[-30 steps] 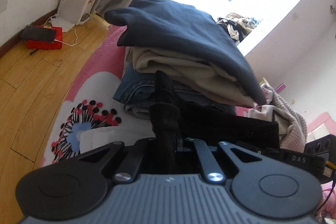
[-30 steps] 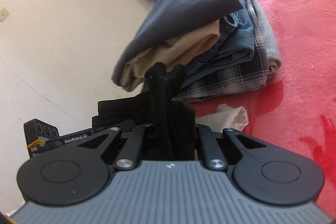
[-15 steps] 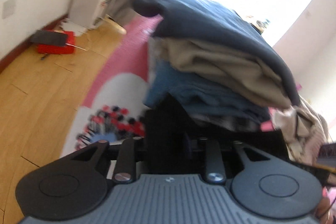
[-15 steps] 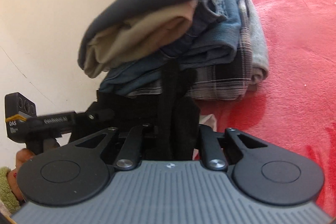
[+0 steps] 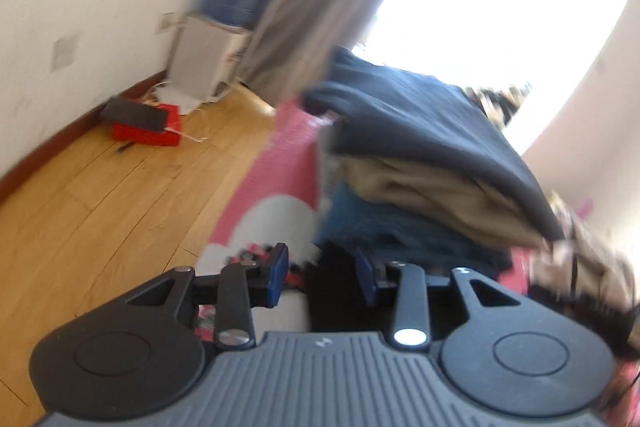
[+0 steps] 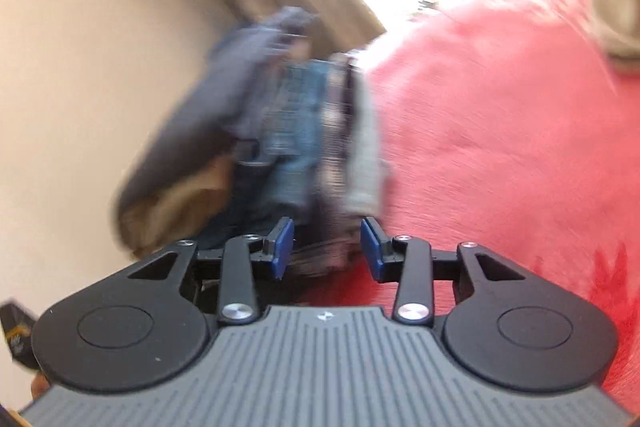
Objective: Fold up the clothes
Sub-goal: 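Lower the t-shirt beside the clothes stack and open both grippers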
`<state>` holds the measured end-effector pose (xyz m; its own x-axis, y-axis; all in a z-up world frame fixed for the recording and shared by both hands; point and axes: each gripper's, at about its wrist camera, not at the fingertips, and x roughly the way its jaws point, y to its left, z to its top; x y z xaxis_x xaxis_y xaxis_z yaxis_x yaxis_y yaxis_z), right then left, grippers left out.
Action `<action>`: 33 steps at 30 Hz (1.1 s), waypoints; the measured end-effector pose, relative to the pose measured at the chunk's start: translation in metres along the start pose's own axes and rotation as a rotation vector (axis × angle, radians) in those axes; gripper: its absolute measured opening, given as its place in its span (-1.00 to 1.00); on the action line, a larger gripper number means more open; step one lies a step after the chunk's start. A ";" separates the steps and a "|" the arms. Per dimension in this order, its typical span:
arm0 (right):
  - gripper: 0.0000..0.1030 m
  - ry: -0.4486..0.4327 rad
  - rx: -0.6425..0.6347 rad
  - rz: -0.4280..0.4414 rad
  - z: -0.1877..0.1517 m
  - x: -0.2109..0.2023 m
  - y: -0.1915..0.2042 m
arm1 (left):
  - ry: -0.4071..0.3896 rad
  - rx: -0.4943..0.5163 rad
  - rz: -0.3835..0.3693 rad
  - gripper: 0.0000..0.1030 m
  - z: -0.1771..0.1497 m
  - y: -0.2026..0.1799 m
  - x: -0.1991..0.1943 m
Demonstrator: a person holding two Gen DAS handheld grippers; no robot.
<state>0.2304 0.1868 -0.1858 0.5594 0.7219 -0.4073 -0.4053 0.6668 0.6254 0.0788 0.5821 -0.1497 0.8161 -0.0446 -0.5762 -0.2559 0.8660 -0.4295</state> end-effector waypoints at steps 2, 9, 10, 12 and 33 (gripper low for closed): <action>-0.42 0.033 -0.107 0.052 -0.003 -0.002 0.023 | 0.031 0.053 -0.006 -0.27 -0.004 -0.016 0.002; -0.59 0.079 -0.235 0.045 -0.017 -0.031 0.064 | 0.027 0.079 -0.032 -0.27 -0.025 -0.038 -0.045; -0.59 0.095 -0.250 0.051 -0.021 -0.040 0.067 | 0.039 0.081 -0.039 -0.27 -0.033 -0.040 -0.055; -0.61 0.146 -0.276 0.079 -0.035 -0.058 0.076 | 0.075 0.087 -0.054 -0.26 -0.053 -0.043 -0.072; -0.72 0.187 -0.187 -0.156 -0.084 -0.100 0.061 | 0.125 0.150 0.177 -0.23 -0.107 -0.041 -0.089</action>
<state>0.0896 0.1709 -0.1628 0.4895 0.6179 -0.6153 -0.4606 0.7824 0.4192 -0.0390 0.4975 -0.1556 0.6926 0.0610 -0.7187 -0.3019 0.9295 -0.2120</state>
